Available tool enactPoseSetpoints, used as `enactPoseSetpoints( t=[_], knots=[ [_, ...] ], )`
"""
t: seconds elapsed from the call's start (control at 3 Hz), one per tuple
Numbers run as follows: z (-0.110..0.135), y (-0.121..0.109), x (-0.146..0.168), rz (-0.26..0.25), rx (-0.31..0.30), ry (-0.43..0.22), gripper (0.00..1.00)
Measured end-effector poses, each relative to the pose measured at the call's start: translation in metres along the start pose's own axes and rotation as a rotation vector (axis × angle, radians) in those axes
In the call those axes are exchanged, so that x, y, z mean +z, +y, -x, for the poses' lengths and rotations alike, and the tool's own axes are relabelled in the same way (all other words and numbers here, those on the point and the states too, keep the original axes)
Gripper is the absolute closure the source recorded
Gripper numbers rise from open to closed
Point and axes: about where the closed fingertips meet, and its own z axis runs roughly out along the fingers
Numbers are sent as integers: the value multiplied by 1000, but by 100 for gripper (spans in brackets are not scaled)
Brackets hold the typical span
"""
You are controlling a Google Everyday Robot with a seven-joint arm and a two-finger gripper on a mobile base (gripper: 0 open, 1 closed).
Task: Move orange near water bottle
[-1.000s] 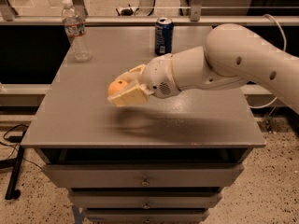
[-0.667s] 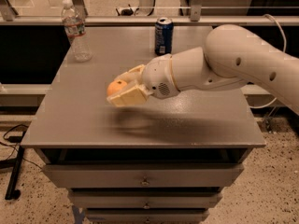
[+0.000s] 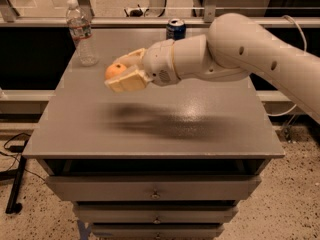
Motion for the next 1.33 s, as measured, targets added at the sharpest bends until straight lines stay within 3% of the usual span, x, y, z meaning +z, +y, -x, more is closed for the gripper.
enactPoseSetpoints(
  t=[0.67, 1.0, 1.33],
  knots=[
    [51, -64, 52, 13, -133, -67, 100],
    [49, -114, 83, -65, -167, -119, 100],
    [38, -143, 92, -144, -160, -130, 100]
  ],
)
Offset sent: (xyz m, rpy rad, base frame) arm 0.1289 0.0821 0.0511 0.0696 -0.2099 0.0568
